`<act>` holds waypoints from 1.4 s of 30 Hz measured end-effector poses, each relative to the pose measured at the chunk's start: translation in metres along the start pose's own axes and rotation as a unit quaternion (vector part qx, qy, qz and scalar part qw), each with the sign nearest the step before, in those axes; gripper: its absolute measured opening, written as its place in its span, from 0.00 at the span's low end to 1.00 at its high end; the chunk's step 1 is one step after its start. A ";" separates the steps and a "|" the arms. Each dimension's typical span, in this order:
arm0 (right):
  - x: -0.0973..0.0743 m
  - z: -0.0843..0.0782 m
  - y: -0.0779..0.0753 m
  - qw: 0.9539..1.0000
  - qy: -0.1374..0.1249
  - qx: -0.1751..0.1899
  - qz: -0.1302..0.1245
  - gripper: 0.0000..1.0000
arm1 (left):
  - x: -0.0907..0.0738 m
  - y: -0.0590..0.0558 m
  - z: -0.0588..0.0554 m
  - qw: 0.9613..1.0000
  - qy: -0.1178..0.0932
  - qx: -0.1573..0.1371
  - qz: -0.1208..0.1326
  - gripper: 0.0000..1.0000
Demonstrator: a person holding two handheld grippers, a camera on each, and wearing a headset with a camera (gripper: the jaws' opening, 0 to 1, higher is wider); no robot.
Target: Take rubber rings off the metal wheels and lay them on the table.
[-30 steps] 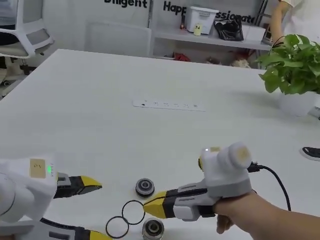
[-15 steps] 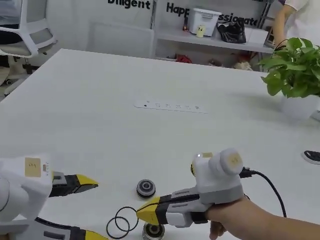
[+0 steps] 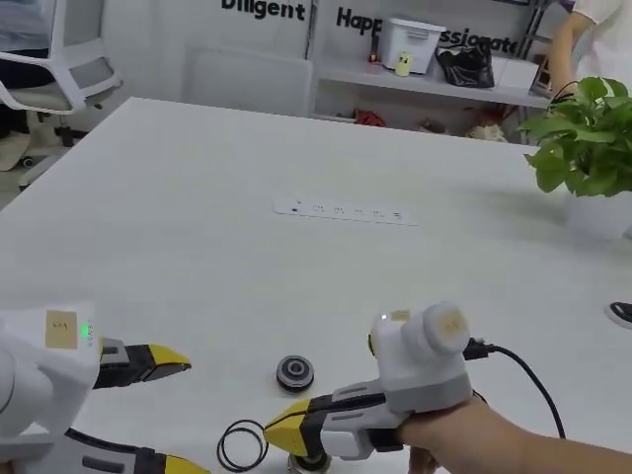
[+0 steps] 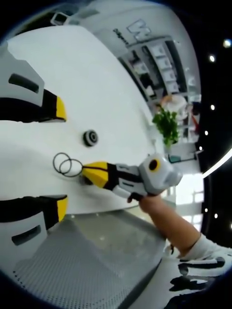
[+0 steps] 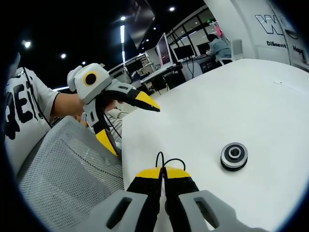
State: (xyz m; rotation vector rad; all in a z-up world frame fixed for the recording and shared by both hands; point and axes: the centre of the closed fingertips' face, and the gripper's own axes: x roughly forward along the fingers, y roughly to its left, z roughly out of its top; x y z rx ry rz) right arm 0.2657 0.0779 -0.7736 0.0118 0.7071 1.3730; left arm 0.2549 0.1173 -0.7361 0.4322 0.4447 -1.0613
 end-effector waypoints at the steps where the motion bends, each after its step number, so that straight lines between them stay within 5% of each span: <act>1: 0.001 0.000 -0.001 1.000 -0.002 0.006 0.000 0.00 | 0.000 0.000 0.000 1.000 0.001 0.000 0.000 0.61; 30: 0.011 -0.006 -0.013 0.997 -0.012 0.076 -0.012 0.00 | 0.001 0.000 -0.009 1.000 0.009 -0.006 -0.001 0.61; 42: 0.011 -0.009 -0.015 0.997 -0.006 0.077 -0.014 0.00 | 0.001 -0.001 -0.009 1.000 0.012 -0.005 -0.001 0.61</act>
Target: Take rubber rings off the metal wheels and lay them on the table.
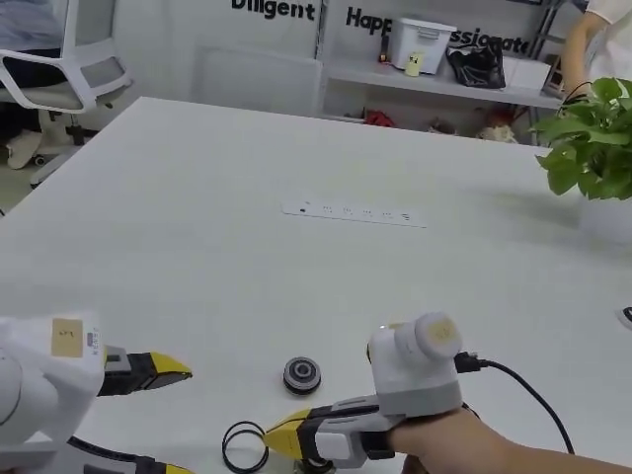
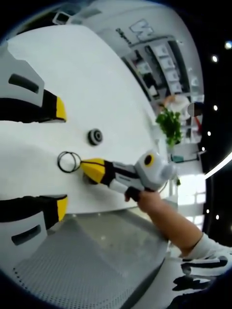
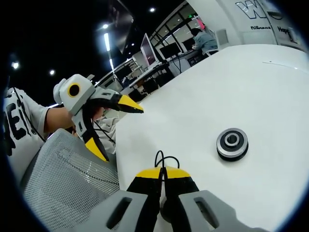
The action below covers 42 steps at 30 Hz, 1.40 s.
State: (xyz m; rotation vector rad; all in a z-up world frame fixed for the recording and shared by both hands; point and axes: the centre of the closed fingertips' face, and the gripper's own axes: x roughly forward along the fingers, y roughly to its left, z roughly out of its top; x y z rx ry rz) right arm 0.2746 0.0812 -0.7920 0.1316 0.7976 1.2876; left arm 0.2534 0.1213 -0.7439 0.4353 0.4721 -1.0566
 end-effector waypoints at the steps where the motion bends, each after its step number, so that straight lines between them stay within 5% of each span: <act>1: 0.000 0.000 0.000 1.000 0.000 0.000 0.000 0.00 | 0.000 0.000 0.000 1.000 0.000 0.000 0.000 0.61; 15: -0.001 0.007 0.004 1.000 -0.017 0.014 0.010 0.00 | 0.000 -0.002 -0.001 1.000 0.002 -0.001 -0.001 0.60; 42: 0.003 -0.001 -0.004 1.000 -0.004 0.013 -0.002 0.00 | 0.003 -0.001 -0.003 1.000 0.007 -0.004 -0.003 0.60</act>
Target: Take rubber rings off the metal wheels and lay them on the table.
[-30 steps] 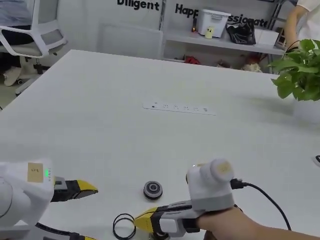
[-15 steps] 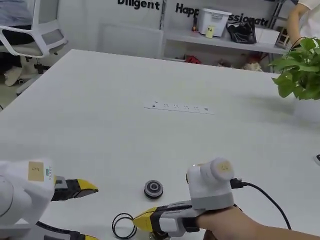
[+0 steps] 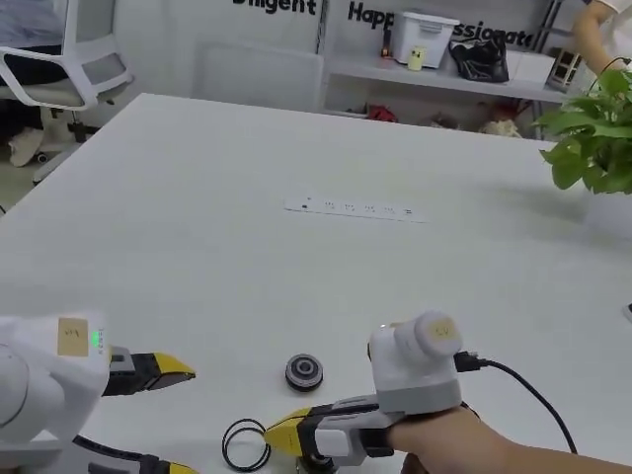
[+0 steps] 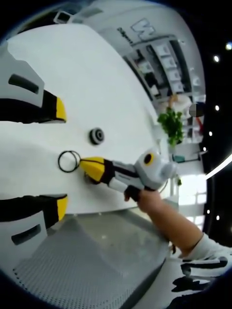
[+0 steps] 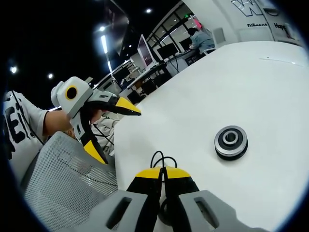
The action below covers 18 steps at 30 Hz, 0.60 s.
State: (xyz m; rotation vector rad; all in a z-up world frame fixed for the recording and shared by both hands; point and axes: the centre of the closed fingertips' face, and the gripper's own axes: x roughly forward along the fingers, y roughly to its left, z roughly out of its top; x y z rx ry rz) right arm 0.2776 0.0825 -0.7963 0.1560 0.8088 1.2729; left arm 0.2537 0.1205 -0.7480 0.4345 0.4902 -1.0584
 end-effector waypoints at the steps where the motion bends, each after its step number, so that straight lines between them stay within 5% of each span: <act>1: 0.000 0.000 0.000 1.000 0.001 -0.002 0.000 0.00 | 0.000 0.000 0.000 1.000 0.000 0.000 -0.001 0.60; 18: -0.002 -0.002 -0.002 0.999 0.012 -0.035 -0.013 0.04 | 0.001 -0.003 -0.002 1.000 0.005 -0.001 -0.006 0.59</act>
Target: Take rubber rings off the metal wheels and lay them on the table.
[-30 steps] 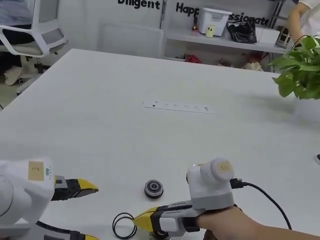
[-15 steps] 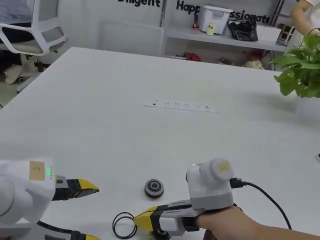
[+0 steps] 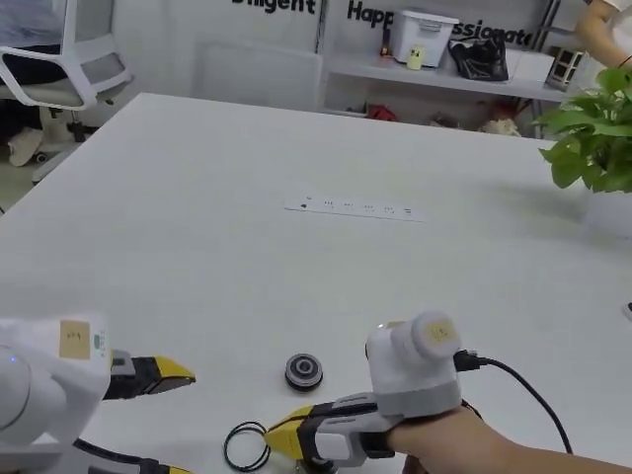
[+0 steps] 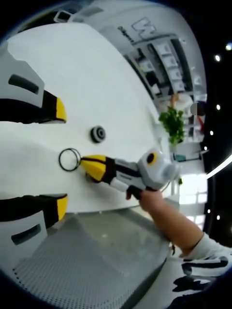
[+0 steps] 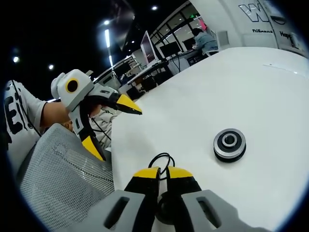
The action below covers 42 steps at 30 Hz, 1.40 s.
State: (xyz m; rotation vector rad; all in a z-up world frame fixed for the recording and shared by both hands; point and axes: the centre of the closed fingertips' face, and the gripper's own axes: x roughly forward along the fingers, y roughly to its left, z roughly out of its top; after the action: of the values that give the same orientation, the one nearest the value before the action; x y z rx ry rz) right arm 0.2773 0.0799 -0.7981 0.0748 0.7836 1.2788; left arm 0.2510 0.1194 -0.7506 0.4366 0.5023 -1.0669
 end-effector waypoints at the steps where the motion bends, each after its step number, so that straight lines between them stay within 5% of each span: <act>1: 0.000 0.000 0.000 1.000 0.001 -0.002 0.000 0.04 | 0.000 0.000 0.000 1.000 0.000 0.000 0.000 0.59; 24: -0.010 0.006 -0.002 1.000 -0.003 -0.025 -0.010 0.07 | 0.001 0.002 0.002 1.000 0.000 -0.001 0.002 0.59; 42: -0.043 0.032 -0.030 0.997 -0.051 -0.018 -0.050 0.12 | 0.001 0.016 0.006 1.000 -0.006 -0.007 0.018 0.59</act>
State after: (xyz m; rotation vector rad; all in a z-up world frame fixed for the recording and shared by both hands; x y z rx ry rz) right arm 0.3167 0.0443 -0.7675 0.0699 0.6679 1.1838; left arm 0.2672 0.1223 -0.7447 0.4257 0.4902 -1.0301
